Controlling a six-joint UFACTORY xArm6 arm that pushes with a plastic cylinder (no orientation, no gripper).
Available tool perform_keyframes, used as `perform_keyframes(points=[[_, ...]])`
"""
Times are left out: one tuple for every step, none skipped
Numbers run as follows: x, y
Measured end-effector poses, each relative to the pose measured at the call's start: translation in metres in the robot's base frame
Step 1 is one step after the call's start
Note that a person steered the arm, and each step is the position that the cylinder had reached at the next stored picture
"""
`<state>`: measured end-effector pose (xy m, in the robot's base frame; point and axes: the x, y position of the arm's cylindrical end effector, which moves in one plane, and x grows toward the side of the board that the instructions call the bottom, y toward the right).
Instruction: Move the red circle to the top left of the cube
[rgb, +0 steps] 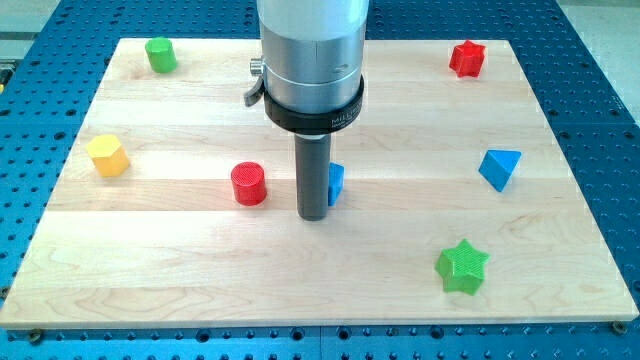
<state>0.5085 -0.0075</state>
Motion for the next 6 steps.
perform_keyframes(points=[[0.028, -0.089], [-0.004, -0.109], [-0.021, -0.073], [-0.023, -0.050], [-0.011, -0.051], [0.069, -0.029]])
